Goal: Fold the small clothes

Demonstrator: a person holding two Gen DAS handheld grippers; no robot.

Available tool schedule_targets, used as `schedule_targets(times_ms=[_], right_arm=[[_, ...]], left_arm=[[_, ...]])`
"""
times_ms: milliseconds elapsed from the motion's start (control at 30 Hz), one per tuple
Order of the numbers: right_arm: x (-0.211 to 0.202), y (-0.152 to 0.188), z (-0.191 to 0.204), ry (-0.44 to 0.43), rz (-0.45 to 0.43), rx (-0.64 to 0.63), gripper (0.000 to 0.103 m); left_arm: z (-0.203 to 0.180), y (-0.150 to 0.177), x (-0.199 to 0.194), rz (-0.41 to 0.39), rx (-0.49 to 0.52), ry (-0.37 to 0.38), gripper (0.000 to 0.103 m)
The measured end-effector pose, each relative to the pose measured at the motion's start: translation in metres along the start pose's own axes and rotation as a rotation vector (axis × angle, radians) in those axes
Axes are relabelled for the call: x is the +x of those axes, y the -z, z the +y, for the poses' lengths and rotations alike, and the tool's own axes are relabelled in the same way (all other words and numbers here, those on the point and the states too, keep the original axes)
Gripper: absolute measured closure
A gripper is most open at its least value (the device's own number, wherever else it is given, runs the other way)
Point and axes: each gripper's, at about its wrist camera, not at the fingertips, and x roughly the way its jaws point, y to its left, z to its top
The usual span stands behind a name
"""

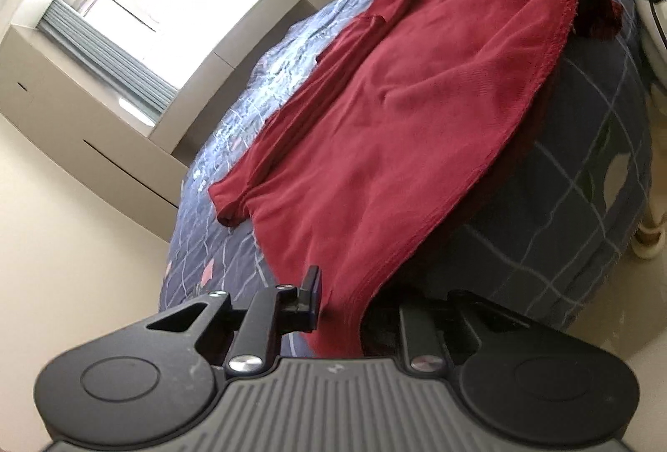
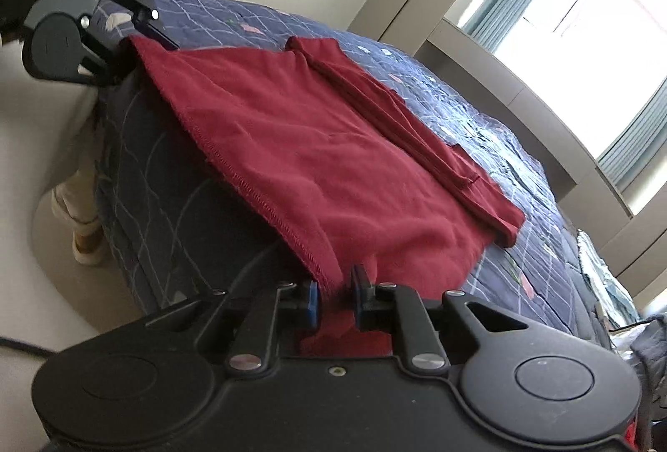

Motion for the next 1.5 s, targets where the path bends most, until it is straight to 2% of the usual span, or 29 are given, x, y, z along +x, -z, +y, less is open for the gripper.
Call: schedule_targets(times_ms=[33,100,300,467,633,800,867,1000,1200,1333,1500], right_arm=[[0.000,0.001,0.000,-0.005,0.001,0.002,0.089],[-0.004,0.002,-0.002,-0.018,0.001,0.006,0.089],[-0.008,0.003,-0.001,-0.020,0.003,-0.011,0.089],[-0.011,-0.010,-0.009,-0.028,-0.008,-0.007,0.093],[-0.012,-0.046,-0.056,-0.044,-0.042,0.043,0.093],[0.006,-0.090,-0.116,-0.060,-0.073,0.072,0.093],[0.017,-0.109,-0.140,-0.054,-0.092,0.064,0.093],[0.051,-0.143,-0.181,-0.023,-0.099,0.025,0.093],[0.119,-0.181,-0.239,-0.010,-0.088,0.059,0.093],[0.176,-0.194,-0.271,-0.034,-0.053,0.112,0.093],[0.247,-0.195,-0.295,-0.105,-0.001,0.191,0.093]], left_arm=[[0.003,0.004,0.001,0.005,-0.004,0.012,0.095],[0.008,0.007,-0.002,0.003,-0.019,0.035,0.098],[0.025,0.007,-0.003,-0.045,-0.024,0.074,0.099],[0.058,-0.010,-0.001,-0.058,-0.080,0.123,0.099],[0.110,-0.040,0.012,-0.068,-0.184,0.193,0.099],[0.173,-0.078,0.047,-0.050,-0.304,0.280,0.099],[0.196,-0.096,0.063,-0.043,-0.315,0.298,0.099],[0.231,-0.132,0.097,-0.034,-0.301,0.284,0.098],[0.268,-0.176,0.174,0.031,-0.341,0.281,0.098],[0.281,-0.189,0.243,0.108,-0.380,0.306,0.098],[0.290,-0.183,0.329,0.207,-0.456,0.376,0.098]])
